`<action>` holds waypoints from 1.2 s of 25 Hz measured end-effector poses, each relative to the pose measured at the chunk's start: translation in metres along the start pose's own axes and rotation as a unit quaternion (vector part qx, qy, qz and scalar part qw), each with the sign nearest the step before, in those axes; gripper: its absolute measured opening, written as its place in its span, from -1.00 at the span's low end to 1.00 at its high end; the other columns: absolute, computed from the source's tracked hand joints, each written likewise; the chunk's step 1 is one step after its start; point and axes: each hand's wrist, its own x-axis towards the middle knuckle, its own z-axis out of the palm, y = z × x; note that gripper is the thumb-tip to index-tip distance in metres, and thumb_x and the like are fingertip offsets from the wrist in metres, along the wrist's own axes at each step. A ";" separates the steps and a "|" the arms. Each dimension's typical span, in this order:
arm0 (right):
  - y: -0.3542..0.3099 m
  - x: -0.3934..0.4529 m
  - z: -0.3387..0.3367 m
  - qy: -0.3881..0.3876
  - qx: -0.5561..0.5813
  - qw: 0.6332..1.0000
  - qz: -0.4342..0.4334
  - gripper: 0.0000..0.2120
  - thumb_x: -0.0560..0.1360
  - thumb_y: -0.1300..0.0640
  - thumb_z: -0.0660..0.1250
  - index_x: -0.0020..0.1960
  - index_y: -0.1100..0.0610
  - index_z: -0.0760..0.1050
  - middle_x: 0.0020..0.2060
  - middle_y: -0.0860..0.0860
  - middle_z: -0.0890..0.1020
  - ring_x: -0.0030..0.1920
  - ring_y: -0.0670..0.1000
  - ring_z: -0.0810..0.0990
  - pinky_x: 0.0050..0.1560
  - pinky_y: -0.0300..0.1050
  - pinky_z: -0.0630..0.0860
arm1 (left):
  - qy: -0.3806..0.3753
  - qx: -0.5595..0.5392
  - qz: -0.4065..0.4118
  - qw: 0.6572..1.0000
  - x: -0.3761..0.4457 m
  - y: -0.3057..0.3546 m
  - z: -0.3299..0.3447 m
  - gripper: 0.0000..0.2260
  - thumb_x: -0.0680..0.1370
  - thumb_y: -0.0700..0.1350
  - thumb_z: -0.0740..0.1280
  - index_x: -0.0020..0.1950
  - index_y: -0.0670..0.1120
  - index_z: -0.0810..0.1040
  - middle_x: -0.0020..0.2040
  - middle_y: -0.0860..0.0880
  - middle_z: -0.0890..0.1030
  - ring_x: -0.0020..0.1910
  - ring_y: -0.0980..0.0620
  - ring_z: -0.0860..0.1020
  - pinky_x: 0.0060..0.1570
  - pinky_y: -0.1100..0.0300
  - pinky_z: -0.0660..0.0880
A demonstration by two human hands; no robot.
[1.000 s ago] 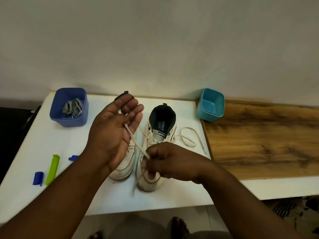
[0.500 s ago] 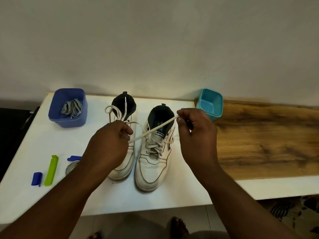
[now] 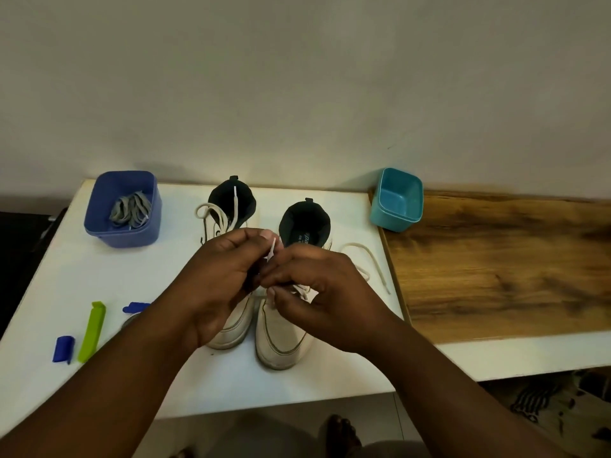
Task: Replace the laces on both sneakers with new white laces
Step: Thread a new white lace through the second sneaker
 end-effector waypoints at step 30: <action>0.040 -0.016 0.017 0.191 0.062 0.864 0.461 -0.91 0.49 0.17 0.50 -0.19 0.05 0.68 -0.34 -0.02 0.68 -0.31 -0.09 0.63 -0.20 -0.13 0.60 | 0.180 0.583 0.308 0.729 0.042 -0.049 0.024 -0.89 0.57 0.09 0.39 0.03 0.18 0.69 -0.02 0.15 0.68 0.27 -0.03 0.47 0.25 -0.14 0.24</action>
